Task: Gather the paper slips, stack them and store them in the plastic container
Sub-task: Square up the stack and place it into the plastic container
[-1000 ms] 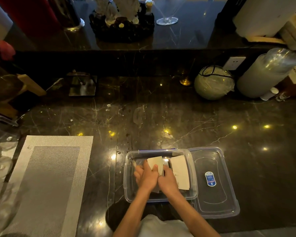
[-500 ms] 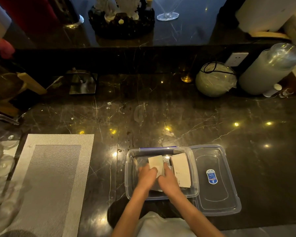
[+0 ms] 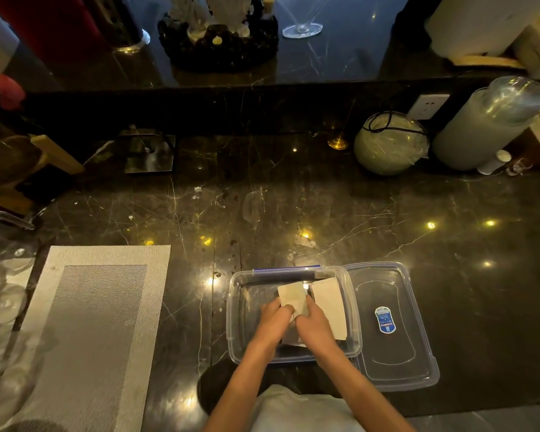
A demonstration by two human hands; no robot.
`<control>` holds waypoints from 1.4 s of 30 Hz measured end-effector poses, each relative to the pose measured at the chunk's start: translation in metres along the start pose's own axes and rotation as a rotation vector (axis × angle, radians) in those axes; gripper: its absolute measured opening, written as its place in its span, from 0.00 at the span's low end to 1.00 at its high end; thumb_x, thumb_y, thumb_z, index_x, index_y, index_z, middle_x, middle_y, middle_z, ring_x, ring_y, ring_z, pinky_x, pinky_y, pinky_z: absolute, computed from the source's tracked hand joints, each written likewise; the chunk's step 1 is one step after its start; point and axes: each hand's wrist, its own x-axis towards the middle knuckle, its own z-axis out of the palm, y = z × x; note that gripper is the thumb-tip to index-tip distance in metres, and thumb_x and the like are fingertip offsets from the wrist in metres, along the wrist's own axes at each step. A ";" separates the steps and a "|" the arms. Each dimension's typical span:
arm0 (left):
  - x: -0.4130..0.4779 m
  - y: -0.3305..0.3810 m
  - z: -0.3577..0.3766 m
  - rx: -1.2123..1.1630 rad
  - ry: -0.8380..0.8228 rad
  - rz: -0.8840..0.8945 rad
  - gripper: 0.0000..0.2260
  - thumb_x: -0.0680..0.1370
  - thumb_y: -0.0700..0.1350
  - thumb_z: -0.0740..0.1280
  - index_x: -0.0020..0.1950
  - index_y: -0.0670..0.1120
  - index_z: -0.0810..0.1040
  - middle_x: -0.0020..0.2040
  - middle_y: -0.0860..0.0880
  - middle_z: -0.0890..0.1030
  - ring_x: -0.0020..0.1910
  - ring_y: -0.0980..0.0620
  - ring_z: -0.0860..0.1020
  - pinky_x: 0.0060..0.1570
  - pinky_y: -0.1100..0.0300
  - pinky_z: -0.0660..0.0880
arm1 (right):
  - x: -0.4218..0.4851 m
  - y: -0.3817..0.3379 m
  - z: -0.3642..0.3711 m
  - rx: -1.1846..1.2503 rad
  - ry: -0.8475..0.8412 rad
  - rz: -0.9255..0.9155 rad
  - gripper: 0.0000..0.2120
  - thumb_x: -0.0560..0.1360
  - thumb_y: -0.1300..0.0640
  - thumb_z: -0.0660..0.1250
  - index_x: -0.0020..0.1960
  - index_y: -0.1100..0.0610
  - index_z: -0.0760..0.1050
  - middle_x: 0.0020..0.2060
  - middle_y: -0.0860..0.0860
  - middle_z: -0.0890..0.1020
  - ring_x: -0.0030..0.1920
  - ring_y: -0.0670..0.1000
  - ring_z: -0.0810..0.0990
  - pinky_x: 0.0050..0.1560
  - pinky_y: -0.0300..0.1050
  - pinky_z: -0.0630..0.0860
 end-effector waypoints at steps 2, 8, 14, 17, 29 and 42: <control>-0.001 0.001 0.000 -0.010 -0.007 -0.002 0.17 0.81 0.43 0.59 0.68 0.49 0.76 0.64 0.46 0.79 0.62 0.47 0.77 0.63 0.48 0.77 | 0.003 -0.001 -0.001 -0.010 0.005 0.024 0.18 0.80 0.56 0.59 0.70 0.53 0.68 0.64 0.54 0.77 0.64 0.55 0.75 0.66 0.52 0.73; -0.003 0.002 0.000 0.001 0.002 -0.013 0.16 0.82 0.42 0.58 0.69 0.47 0.75 0.65 0.44 0.79 0.64 0.45 0.76 0.65 0.45 0.75 | 0.007 0.002 -0.002 -0.028 0.003 0.064 0.17 0.80 0.56 0.60 0.68 0.53 0.70 0.62 0.53 0.79 0.62 0.54 0.77 0.63 0.51 0.75; -0.002 0.004 0.002 0.057 0.014 -0.038 0.14 0.82 0.39 0.58 0.66 0.41 0.76 0.64 0.40 0.78 0.63 0.43 0.77 0.66 0.47 0.75 | 0.011 0.006 -0.002 -0.110 0.014 0.123 0.14 0.80 0.54 0.60 0.64 0.55 0.72 0.59 0.54 0.79 0.58 0.54 0.78 0.54 0.45 0.75; -0.002 0.005 0.003 0.072 0.013 -0.042 0.15 0.82 0.38 0.58 0.67 0.40 0.75 0.64 0.39 0.78 0.63 0.42 0.77 0.66 0.45 0.74 | 0.012 0.005 -0.002 -0.133 0.022 0.154 0.14 0.80 0.54 0.60 0.64 0.56 0.73 0.59 0.56 0.79 0.58 0.55 0.78 0.56 0.47 0.75; -0.001 0.001 0.005 0.069 0.069 -0.123 0.15 0.81 0.42 0.62 0.67 0.42 0.75 0.63 0.41 0.78 0.62 0.43 0.77 0.62 0.49 0.78 | 0.003 0.006 -0.006 -0.108 -0.026 0.113 0.18 0.80 0.57 0.60 0.69 0.57 0.68 0.64 0.57 0.76 0.64 0.56 0.75 0.63 0.50 0.74; -0.005 0.000 0.006 0.123 0.001 0.063 0.18 0.82 0.41 0.59 0.72 0.48 0.72 0.67 0.45 0.77 0.66 0.46 0.75 0.68 0.47 0.73 | 0.004 0.002 -0.004 -0.147 -0.010 0.056 0.15 0.80 0.52 0.60 0.65 0.54 0.71 0.61 0.54 0.78 0.62 0.54 0.76 0.54 0.43 0.71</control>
